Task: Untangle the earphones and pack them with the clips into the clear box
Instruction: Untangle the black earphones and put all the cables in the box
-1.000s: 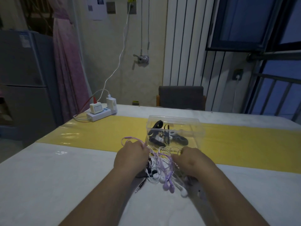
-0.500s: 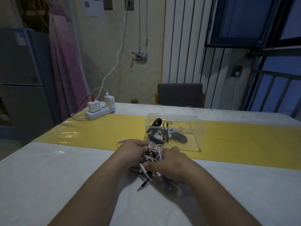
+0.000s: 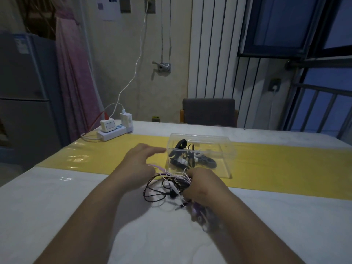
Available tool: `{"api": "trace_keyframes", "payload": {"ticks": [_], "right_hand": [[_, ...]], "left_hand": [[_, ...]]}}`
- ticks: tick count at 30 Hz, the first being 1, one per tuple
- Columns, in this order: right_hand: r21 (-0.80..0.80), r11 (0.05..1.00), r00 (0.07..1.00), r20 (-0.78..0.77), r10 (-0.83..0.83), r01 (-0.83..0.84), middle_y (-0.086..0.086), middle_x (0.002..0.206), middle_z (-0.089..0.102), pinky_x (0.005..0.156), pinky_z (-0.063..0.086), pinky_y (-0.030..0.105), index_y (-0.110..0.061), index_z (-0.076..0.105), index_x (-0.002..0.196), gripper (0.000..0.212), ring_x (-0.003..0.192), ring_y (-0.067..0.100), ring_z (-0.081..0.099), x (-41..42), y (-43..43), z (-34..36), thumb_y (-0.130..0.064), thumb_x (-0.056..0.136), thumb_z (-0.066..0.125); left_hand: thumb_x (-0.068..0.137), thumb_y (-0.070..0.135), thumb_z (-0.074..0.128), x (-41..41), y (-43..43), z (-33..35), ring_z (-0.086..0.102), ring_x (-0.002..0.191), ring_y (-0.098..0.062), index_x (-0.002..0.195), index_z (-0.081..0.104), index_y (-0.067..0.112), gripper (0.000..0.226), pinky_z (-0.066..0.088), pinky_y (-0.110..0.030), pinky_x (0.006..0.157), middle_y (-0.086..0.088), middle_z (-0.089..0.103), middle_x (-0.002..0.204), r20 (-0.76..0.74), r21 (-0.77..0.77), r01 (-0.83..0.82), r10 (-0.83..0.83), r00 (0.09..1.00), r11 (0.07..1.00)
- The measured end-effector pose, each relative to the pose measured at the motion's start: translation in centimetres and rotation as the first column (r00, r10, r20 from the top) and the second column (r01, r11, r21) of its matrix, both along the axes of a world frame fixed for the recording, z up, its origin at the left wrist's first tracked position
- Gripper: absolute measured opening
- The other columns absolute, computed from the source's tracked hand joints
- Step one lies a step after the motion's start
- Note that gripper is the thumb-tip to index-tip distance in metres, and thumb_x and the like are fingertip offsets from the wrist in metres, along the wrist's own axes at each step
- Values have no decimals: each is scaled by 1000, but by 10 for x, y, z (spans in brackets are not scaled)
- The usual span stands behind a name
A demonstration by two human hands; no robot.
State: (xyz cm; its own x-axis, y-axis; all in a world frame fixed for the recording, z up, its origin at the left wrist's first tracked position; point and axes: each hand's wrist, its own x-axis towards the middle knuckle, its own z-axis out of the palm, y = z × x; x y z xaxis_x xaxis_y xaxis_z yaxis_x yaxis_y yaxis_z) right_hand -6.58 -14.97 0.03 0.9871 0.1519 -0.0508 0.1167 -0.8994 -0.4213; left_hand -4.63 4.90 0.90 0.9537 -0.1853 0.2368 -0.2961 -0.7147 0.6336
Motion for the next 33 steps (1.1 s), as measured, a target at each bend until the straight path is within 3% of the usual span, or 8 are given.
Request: {"api": "trace_keyframes", "payload": {"ticks": [3,7,12,15,20,24,29,33], "right_hand": [[62,993,990,-89,110,-104,6,75,72,53,53,30,-17,70,88,22,56,19,64,0,-14,6,-7,68,72],[56,988,982,-117,152,-146,5,75,73,52,55,33,-26,72,87,29,59,22,68,0,-25,7,-6,65,73],[-164,982,990,87,107,-91,-7,123,61,92,43,37,-42,54,123,54,114,23,55,0,-31,7,-33,73,71],[-239,971,1000,-5,-16,14,-2,144,42,100,41,41,-43,34,142,80,129,29,43,-5,-39,10,-57,71,69],[-215,977,990,-139,-20,-10,1,123,52,76,54,34,-33,51,127,67,97,24,61,-10,-37,12,-41,65,75],[-172,985,998,-58,-11,1,-1,91,58,50,36,23,-29,53,84,22,81,22,58,-7,-24,8,-16,73,67],[-36,999,1000,-8,8,-9,2,91,71,61,45,25,-26,62,87,13,79,19,63,-2,-26,11,-21,78,70],[78,997,998,63,-27,22,1,75,69,52,50,26,-25,70,87,26,65,19,66,2,-33,32,-6,71,63]], "left_hand": [[71,22,71,-12,-12,3,30,134,-6,145,29,49,89,32,-31,110,18,31,146,-214,269,342,-291,933,900],[63,59,78,0,-22,-19,32,138,-11,147,29,41,99,30,-30,112,14,36,148,-231,529,288,-191,954,798],[70,63,72,12,-30,-27,50,120,-21,141,30,52,84,44,-37,99,3,46,126,-174,439,184,-117,978,880],[75,55,73,7,-39,-24,50,118,-19,141,33,54,77,44,-32,98,3,43,123,-173,441,206,-142,975,874],[79,42,73,3,-53,-16,54,108,-17,116,62,35,40,43,-25,82,4,52,120,-118,475,190,-152,981,859],[75,28,71,2,-64,-26,58,82,-20,78,60,31,11,45,-31,63,7,61,84,-29,366,127,-125,992,922],[80,16,66,-2,-64,-23,59,86,-22,88,68,25,13,44,-31,65,1,66,92,42,227,73,-84,996,971],[85,11,64,1,-66,2,59,87,-24,92,68,24,15,51,-37,72,-2,66,96,102,192,30,-50,994,981]]}}
